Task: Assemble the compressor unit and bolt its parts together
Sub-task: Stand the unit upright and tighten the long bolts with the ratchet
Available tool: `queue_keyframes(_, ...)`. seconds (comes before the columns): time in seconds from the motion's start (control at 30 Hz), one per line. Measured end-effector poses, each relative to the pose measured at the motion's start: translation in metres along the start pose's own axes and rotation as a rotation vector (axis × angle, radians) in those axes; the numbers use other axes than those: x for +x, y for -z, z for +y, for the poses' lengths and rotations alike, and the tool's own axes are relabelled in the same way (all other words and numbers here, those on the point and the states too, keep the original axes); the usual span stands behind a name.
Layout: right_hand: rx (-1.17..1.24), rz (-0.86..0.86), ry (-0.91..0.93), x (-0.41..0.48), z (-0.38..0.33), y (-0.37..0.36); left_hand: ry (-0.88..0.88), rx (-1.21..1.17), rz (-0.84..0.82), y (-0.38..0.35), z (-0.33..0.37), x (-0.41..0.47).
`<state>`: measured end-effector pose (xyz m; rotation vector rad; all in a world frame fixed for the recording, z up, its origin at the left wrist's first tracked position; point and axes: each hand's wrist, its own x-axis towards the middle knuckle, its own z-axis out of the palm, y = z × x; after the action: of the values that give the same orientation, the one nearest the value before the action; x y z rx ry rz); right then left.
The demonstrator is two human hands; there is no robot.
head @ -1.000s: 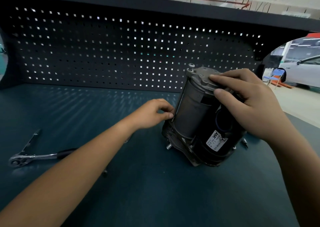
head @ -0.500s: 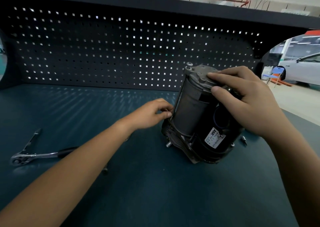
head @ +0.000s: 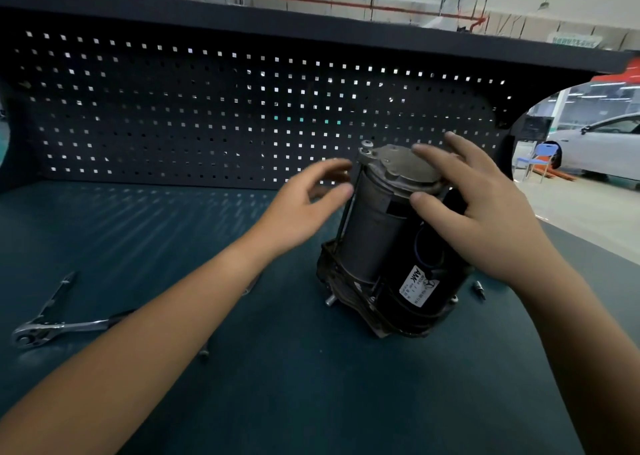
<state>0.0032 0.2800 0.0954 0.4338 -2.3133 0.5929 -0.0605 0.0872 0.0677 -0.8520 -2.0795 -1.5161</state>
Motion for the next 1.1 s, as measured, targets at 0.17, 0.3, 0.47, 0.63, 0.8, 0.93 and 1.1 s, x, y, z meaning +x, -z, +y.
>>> queue_keyframes(0.17, -0.029, -0.027, 0.048, 0.001, -0.002, 0.001, -0.126, -0.032, 0.063, -0.002, 0.032, 0.009)
queue_keyframes(0.3, -0.017, -0.057, 0.064, 0.004, -0.002, 0.003, -0.110, 0.079, -0.035, -0.005, 0.036, 0.013)
queue_keyframes(0.47, -0.155, -0.010, 0.057, 0.029, -0.018, 0.013, -0.096, 0.134, -0.052, -0.003, 0.037, 0.013)
queue_keyframes(0.63, -0.249, 0.060, 0.124, 0.059, -0.027, -0.007, -0.018, 0.112, -0.037, 0.012, 0.041, 0.008)
queue_keyframes(0.8, -0.239, 0.197, 0.194, 0.056, -0.022, -0.022, 0.146, 0.357, 0.311, 0.105, 0.021, -0.025)
queue_keyframes(0.93, -0.235, 0.173, 0.201, 0.061, -0.020, -0.017, 0.538, 0.806, 0.104, 0.201, -0.036, -0.089)
queue_keyframes(1.1, -0.278, 0.104, 0.210, 0.074, -0.015, -0.005, 0.696, 1.194, -0.296, 0.274, -0.093, -0.163)
